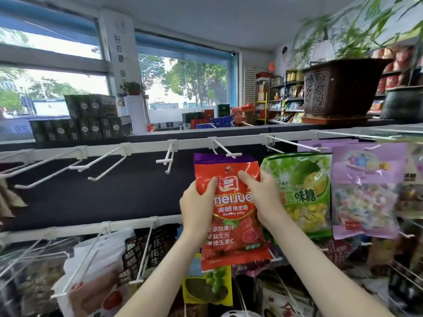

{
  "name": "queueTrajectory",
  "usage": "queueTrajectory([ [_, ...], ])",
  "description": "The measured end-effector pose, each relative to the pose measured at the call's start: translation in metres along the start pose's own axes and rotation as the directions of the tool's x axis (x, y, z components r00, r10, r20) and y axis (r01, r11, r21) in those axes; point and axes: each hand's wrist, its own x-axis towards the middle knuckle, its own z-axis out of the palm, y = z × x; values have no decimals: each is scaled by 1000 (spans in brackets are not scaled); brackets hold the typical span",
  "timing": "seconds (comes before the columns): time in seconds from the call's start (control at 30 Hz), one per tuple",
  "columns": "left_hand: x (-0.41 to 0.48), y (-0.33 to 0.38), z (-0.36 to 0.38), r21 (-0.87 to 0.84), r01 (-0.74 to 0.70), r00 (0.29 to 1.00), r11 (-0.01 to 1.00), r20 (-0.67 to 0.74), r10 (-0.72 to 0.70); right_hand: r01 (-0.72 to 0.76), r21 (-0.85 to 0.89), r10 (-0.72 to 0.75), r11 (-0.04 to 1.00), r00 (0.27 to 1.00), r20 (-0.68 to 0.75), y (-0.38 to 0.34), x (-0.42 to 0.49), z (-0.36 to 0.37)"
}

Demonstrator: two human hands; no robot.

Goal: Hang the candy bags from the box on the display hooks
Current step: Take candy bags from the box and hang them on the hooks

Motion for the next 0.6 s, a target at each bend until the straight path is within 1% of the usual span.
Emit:
queueTrajectory([
  [0.13,12,-10,-1,156,-103,993,982,-47,112,7,-57,-10,998,999,-46,7,12,7],
  [0.27,30,-19,4,301,-174,977,937,-69,204,49,-184,-69,982,992,-103,10,24,14],
  [0.33,35,-24,7,384,-210,962,899,-81,259,64,-222,-91,973,989,-113,11,30,17],
  [0.37,36,-27,8,445,-239,946,863,-92,310,66,-229,-94,971,989,-117,12,31,17],
  [0.4,36,-31,9,518,-281,917,808,-105,386,67,-238,-98,969,988,-121,13,31,17],
  [0.43,35,-36,10,589,-326,872,740,-116,476,71,-250,-106,966,986,-126,15,30,17],
  [0.5,29,-48,13,670,-420,756,613,-115,644,103,-293,-147,951,980,-132,19,24,13],
  [0.53,24,-53,15,682,-467,707,563,-95,701,124,-322,-173,938,976,-129,21,18,11],
  [0.57,18,-59,17,685,-506,674,524,-64,736,142,-354,-198,925,972,-125,24,12,7],
  [0.6,9,-63,20,680,-537,662,498,-26,749,157,-388,-220,908,968,-123,27,4,3],
])
